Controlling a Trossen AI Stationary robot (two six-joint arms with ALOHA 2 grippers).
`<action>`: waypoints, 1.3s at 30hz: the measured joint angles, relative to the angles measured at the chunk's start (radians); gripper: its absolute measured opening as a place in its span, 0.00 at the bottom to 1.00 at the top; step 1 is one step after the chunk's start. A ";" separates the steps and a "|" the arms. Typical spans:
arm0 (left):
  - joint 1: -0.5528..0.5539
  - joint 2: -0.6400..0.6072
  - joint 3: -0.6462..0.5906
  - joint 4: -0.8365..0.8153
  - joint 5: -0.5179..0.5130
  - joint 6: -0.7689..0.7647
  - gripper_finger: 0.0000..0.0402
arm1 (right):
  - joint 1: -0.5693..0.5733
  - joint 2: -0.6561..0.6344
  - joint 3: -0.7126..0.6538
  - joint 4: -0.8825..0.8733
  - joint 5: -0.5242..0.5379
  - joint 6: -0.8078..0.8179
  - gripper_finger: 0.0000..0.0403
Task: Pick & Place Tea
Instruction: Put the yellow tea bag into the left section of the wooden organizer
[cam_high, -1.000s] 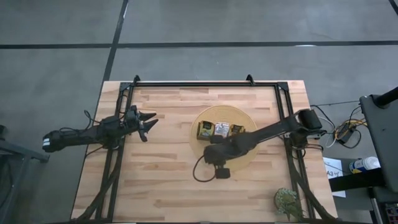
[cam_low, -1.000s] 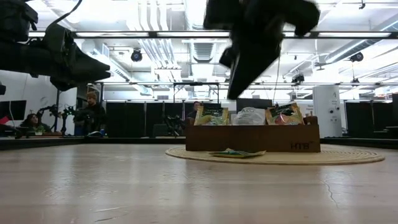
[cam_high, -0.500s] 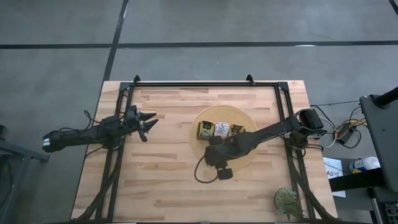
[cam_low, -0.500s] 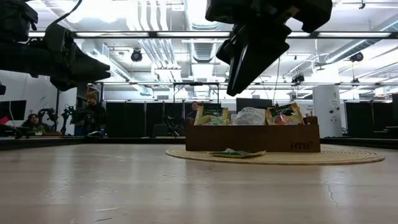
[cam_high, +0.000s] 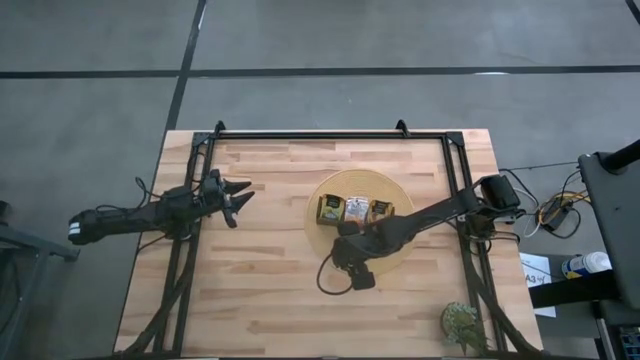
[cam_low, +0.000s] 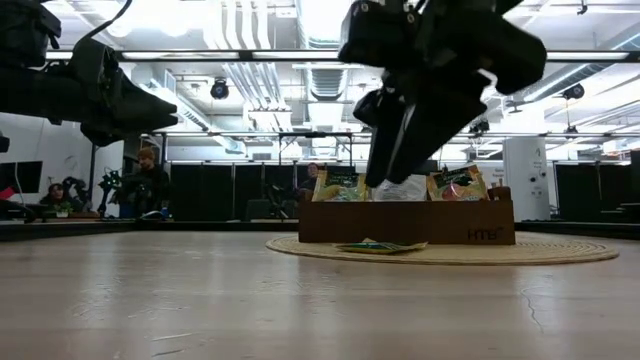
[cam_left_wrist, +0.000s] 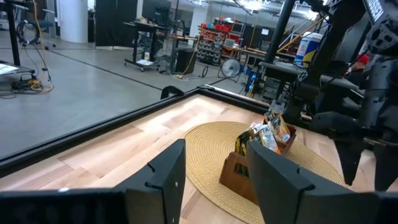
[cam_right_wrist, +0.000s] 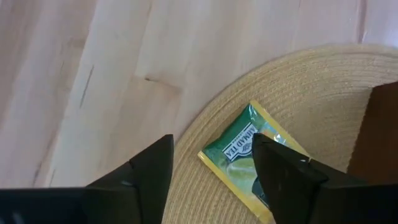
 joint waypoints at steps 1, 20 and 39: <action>0.000 0.000 0.000 0.000 0.000 0.000 0.41 | 0.000 0.000 -0.010 0.010 0.000 0.002 0.53; 0.000 0.000 0.000 0.000 0.000 0.000 0.41 | -0.036 0.000 -0.245 0.301 0.007 0.100 0.51; 0.000 0.000 0.000 0.000 0.000 0.000 0.41 | -0.040 0.000 -0.268 0.303 0.134 0.131 0.26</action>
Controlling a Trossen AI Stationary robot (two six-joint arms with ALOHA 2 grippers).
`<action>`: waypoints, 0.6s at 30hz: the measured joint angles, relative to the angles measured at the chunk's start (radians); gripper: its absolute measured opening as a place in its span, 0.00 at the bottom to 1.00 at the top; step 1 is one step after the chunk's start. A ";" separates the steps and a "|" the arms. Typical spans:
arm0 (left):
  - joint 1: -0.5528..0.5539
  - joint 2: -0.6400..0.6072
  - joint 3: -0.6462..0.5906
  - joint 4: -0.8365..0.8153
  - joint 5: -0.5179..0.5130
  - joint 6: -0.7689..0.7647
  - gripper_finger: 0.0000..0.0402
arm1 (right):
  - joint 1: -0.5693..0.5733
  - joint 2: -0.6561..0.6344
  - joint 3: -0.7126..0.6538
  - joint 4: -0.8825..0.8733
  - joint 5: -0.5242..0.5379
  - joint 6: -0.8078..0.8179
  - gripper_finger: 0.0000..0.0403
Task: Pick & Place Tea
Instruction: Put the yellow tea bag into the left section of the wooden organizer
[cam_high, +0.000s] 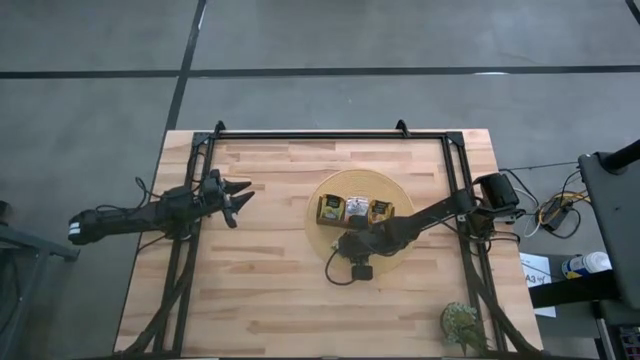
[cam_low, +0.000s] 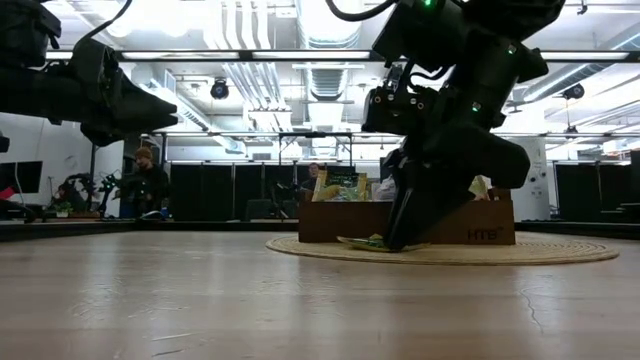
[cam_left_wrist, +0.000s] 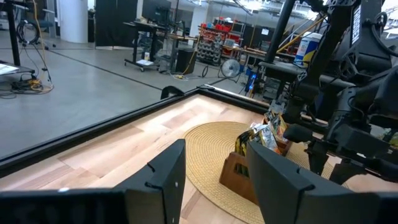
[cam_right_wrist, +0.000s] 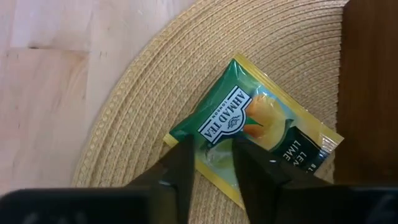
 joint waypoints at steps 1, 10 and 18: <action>0.000 0.000 0.000 0.000 0.000 0.000 0.41 | 0.000 0.000 0.000 0.000 0.000 0.000 0.22; 0.000 0.000 0.000 0.000 0.000 0.000 0.41 | 0.000 0.000 0.002 -0.007 -0.003 -0.019 0.03; 0.000 0.000 0.000 0.000 0.000 0.000 0.41 | 0.003 -0.005 0.079 -0.023 -0.108 -0.050 0.02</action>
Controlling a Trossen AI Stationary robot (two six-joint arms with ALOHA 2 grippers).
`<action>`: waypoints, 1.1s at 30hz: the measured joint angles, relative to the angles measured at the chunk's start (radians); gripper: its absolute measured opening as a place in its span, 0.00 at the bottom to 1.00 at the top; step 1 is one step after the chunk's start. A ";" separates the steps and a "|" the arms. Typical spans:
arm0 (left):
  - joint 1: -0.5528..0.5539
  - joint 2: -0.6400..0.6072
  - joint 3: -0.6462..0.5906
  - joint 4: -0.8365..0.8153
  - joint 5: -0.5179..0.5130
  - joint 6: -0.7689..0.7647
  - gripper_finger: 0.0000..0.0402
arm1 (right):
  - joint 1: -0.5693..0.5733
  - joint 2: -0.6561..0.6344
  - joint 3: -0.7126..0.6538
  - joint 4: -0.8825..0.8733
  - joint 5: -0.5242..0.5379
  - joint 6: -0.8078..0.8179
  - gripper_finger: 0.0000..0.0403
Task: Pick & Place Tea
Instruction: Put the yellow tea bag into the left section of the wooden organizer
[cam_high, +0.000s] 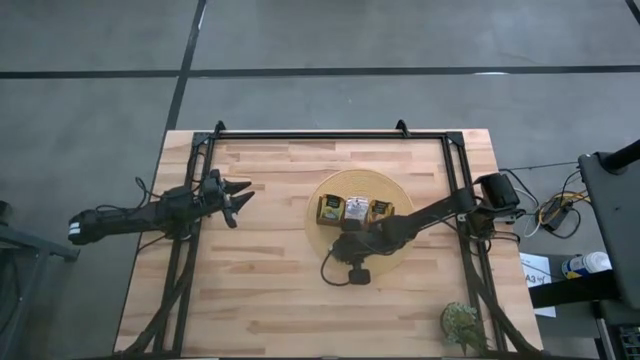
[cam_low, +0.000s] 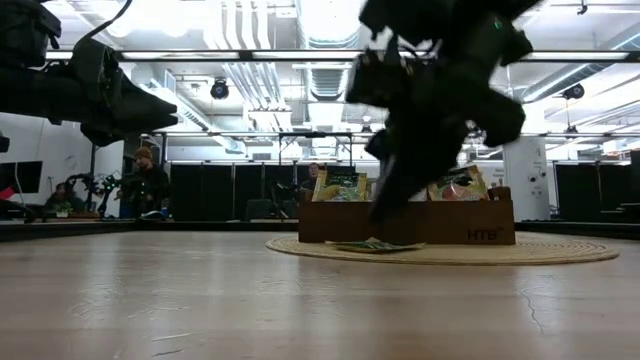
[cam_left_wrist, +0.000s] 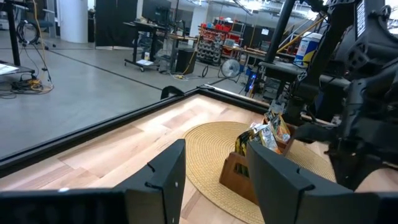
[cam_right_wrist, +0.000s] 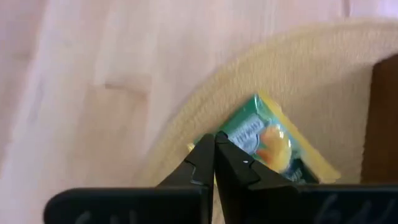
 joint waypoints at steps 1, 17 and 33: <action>0.000 0.000 0.000 0.000 0.000 0.000 0.41 | 0.002 -0.001 0.018 -0.015 -0.001 0.000 0.02; 0.000 0.000 0.000 0.000 0.000 0.000 0.41 | 0.007 0.005 0.127 -0.137 -0.008 -0.105 0.15; 0.000 0.000 0.000 0.000 0.000 0.000 0.41 | -0.016 0.006 0.024 0.051 0.029 -0.016 0.62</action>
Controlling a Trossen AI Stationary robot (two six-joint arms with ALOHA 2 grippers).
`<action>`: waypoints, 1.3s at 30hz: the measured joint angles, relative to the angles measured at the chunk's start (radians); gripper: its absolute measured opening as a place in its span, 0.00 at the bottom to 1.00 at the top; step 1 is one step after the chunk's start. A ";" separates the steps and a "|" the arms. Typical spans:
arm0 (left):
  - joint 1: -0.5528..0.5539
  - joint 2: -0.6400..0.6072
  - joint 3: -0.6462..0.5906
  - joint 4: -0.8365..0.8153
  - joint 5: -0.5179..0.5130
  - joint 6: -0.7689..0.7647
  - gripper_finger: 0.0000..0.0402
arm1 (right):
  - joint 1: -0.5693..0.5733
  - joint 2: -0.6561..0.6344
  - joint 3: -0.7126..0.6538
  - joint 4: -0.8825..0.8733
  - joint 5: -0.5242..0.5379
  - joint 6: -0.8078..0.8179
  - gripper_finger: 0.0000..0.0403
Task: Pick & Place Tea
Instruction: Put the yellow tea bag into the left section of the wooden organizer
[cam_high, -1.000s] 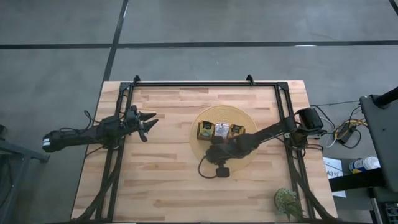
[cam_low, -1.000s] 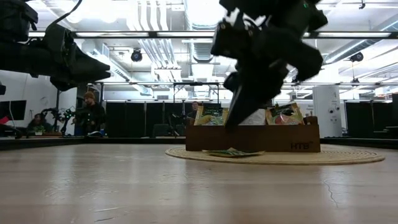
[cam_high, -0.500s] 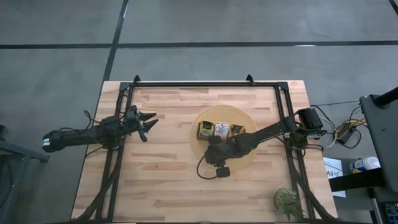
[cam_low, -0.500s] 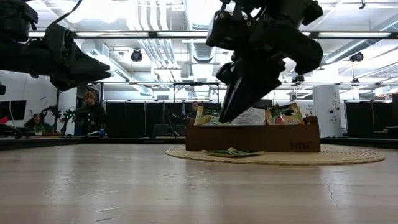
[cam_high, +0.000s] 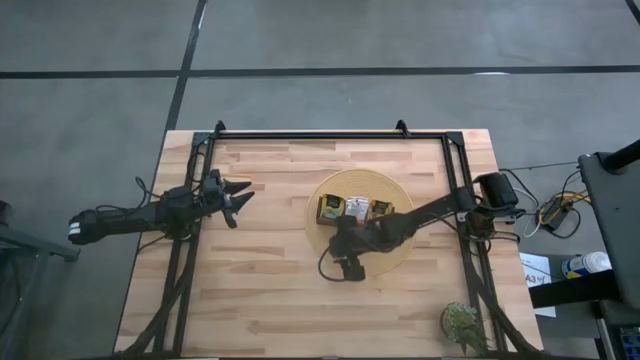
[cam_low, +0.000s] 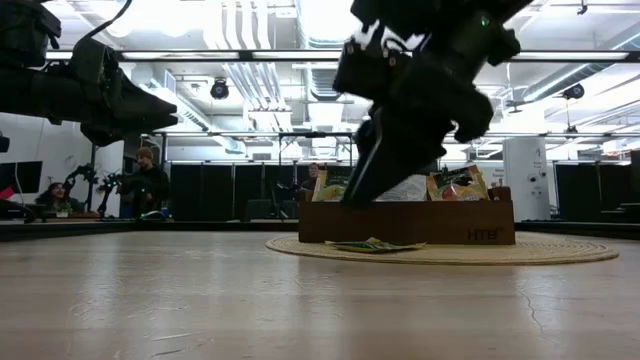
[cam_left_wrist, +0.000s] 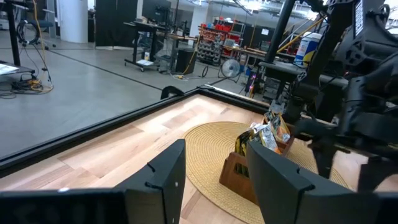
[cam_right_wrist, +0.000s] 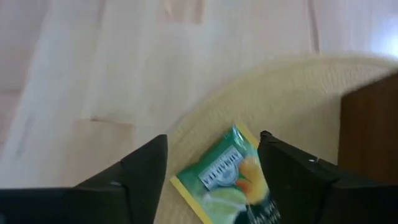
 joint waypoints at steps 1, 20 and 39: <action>0.000 0.000 0.000 0.000 0.000 0.000 0.41 | -0.004 0.000 -0.008 0.000 0.001 0.012 0.62; 0.000 0.004 0.000 0.000 0.000 0.000 0.41 | -0.016 0.197 0.013 0.119 0.010 0.040 0.52; 0.000 0.006 0.000 -0.001 0.000 0.000 0.41 | -0.005 0.139 0.179 -0.093 -0.048 -0.045 0.06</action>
